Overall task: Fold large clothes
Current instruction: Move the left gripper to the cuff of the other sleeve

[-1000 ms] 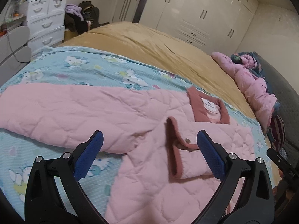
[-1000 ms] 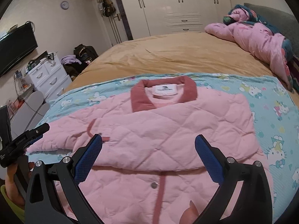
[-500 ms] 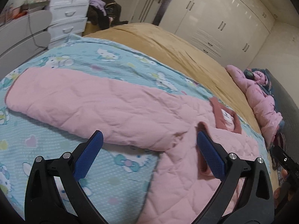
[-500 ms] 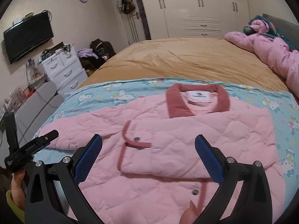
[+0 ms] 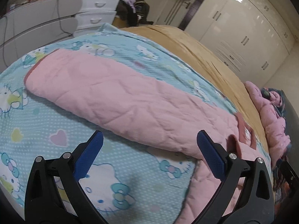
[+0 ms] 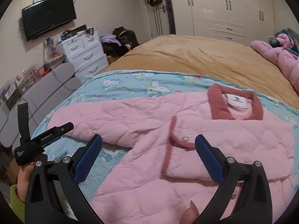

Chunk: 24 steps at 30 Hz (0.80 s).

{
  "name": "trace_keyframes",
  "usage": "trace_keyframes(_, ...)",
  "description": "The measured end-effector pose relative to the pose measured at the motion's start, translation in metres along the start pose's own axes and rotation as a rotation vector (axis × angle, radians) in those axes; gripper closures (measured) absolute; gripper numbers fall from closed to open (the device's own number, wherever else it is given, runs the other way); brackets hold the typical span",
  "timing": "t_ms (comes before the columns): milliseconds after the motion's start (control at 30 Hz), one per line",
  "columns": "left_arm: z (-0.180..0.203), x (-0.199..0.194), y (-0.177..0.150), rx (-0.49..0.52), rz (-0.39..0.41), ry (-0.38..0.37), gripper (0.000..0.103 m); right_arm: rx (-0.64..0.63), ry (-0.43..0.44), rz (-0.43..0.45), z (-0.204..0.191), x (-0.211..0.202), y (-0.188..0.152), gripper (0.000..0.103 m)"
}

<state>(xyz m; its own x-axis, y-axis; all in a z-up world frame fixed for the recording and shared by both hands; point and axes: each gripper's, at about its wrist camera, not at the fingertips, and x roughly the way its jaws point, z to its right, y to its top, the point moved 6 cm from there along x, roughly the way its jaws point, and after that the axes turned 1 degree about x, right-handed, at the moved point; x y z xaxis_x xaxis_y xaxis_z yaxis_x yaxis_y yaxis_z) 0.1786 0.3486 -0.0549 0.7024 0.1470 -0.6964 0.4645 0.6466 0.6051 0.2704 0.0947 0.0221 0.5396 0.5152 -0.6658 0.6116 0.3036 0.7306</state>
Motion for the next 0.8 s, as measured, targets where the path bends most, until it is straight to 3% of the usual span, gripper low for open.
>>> trace_keyframes(500, -0.071, 0.015, 0.008, -0.150, 0.013, 0.054, 0.009, -0.107, 0.061, -0.044, -0.055, 0.034, -0.005, 0.004)
trace_keyframes(667, -0.090, 0.029, 0.015, -0.228, 0.017, 0.039, 0.009, -0.114, 0.068, -0.061, -0.061, 0.042, -0.008, 0.004)
trace_keyframes(800, -0.105, 0.044, 0.020, -0.331, 0.011, -0.025, 0.009, -0.110, 0.070, -0.069, -0.061, 0.045, -0.011, 0.004)
